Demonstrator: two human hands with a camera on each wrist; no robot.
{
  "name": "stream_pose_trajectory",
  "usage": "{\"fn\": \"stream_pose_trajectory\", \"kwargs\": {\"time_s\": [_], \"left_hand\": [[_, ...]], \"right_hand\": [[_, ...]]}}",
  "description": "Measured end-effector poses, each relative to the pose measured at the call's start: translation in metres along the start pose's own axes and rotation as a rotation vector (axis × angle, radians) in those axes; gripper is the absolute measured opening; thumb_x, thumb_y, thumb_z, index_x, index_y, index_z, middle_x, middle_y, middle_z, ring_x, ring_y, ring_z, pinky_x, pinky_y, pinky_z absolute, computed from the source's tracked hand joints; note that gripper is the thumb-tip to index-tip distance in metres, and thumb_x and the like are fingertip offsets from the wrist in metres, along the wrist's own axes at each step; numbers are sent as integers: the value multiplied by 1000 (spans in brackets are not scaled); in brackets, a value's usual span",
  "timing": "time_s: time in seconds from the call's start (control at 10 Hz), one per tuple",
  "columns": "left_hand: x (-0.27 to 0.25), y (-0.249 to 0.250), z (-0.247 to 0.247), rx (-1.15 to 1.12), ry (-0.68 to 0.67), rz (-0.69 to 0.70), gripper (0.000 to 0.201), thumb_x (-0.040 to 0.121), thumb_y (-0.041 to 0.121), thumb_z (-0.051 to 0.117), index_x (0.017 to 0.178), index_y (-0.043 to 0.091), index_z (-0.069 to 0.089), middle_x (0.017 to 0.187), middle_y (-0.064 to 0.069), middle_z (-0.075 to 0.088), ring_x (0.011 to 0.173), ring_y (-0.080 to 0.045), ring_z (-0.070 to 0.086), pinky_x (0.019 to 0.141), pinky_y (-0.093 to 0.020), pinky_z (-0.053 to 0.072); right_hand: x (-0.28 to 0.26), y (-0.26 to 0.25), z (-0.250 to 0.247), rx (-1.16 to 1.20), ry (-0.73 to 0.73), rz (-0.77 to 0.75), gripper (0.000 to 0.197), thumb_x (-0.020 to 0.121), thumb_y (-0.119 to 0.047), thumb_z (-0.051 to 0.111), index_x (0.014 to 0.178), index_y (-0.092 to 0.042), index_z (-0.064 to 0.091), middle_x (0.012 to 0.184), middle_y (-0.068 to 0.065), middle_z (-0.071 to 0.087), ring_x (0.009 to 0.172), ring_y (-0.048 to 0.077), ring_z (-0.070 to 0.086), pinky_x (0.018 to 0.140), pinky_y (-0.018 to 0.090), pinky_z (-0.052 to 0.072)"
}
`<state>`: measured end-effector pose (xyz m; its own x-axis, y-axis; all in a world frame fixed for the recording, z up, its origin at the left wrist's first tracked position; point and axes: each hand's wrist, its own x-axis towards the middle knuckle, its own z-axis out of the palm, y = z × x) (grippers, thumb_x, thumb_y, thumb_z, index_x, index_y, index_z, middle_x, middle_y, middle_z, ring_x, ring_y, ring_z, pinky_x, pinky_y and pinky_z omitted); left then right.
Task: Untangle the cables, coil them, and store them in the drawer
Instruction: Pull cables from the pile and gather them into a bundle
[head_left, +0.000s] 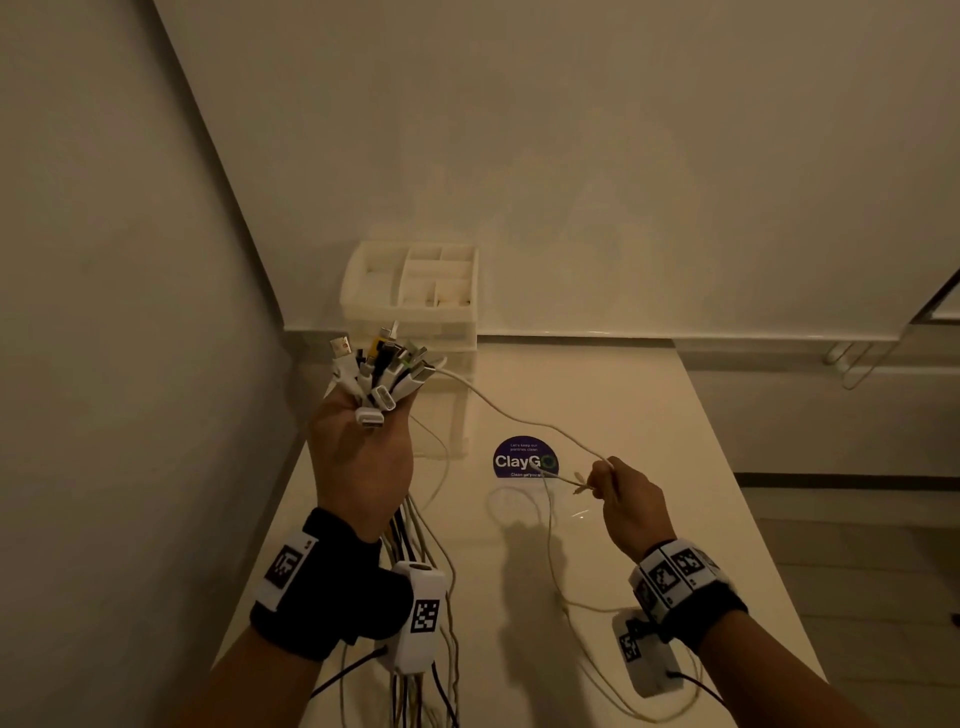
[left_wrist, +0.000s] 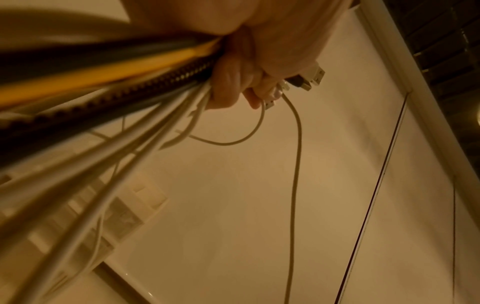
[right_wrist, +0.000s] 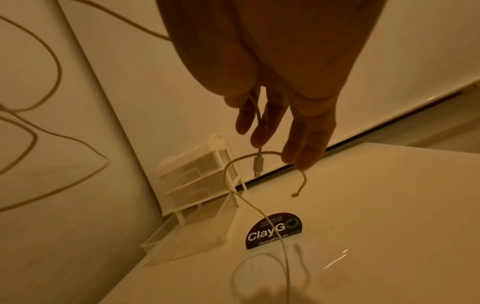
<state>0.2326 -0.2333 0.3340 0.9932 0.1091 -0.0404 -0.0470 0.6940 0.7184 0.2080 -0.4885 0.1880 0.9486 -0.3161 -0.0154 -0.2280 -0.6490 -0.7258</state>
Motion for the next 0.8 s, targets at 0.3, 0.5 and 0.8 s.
{"fn": "stream_pose_trajectory", "kwargs": {"time_s": [0.3,0.5,0.8], "left_hand": [[-10,-3,-3,632,57,333,21,89,10,62,73,21,56,66,4,56,57,7,56,57,-7,44],[-10,-6,-10,874,38,449,17,87,10,65,84,-5,60,63,5,53,54,4,54,53,-6,42],[-16,2,-7,853,34,400,19,86,10,66,87,-8,59,64,5,52,55,-6,55,53,-8,44]], "right_hand": [[-3,-6,0,244,-28,138,36,103,-28,36,84,-6,57,82,8,64,78,29,68,63,44,57],[-5,-15,3,459,9,253,33,103,-22,33,89,3,49,87,17,57,64,38,71,51,43,58],[-3,-6,3,117,-32,115,22,99,-9,35,86,-8,53,90,10,59,79,32,59,56,46,58]]}}
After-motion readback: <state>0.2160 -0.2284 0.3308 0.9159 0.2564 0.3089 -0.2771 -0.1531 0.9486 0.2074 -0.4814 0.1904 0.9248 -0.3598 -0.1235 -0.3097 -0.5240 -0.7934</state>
